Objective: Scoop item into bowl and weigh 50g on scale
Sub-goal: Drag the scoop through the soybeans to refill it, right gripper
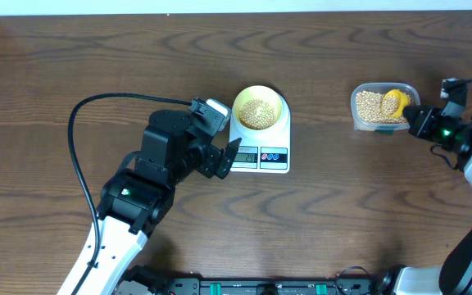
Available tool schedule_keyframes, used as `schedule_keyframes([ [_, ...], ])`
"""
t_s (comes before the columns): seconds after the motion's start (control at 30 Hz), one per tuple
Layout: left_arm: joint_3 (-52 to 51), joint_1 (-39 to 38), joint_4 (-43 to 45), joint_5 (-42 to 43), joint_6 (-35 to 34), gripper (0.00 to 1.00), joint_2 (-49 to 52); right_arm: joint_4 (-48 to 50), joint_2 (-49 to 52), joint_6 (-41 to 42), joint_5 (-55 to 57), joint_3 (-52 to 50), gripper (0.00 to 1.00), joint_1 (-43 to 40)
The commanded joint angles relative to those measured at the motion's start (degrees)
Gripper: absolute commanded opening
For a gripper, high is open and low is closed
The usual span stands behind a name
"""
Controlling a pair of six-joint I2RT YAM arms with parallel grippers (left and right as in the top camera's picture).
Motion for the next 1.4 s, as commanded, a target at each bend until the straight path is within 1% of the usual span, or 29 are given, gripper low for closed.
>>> schedule_keyframes([
  [0.0, -0.2, 0.2, 0.0, -0.1, -0.5, 0.94, -0.3, 0.3, 0.4, 0.9, -6.1, 0.3, 0.01, -2.0],
  [0.47, -0.2, 0.2, 0.0, -0.2, -0.5, 0.94, -0.3, 2.4, 0.4, 5.7, -17.8, 0.3, 0.01, -8.2],
  [0.57, -0.2, 0.2, 0.0, -0.1, -0.5, 0.94, -0.3, 3.2, 0.4, 7.5, -18.8, 0.3, 0.01, -8.3],
  [0.77, -0.2, 0.2, 0.0, -0.1, -0.5, 0.94, -0.3, 3.3, 0.4, 8.3, -21.5, 0.3, 0.01, -8.3],
  [1.03, -0.2, 0.2, 0.0, -0.1, -0.5, 0.94, -0.3, 3.3, 0.4, 10.6, -21.7, 0.3, 0.01, -8.3],
  [1.2, -0.2, 0.2, 0.0, -0.1, -0.5, 0.94, -0.3, 3.3, 0.4, 13.4, -22.0, 0.3, 0.01, -8.3],
  [1.37, -0.2, 0.2, 0.0, -0.1, -0.5, 0.93, -0.3, 3.4, 0.4, 14.3, -25.8, 0.3, 0.01, -7.7],
])
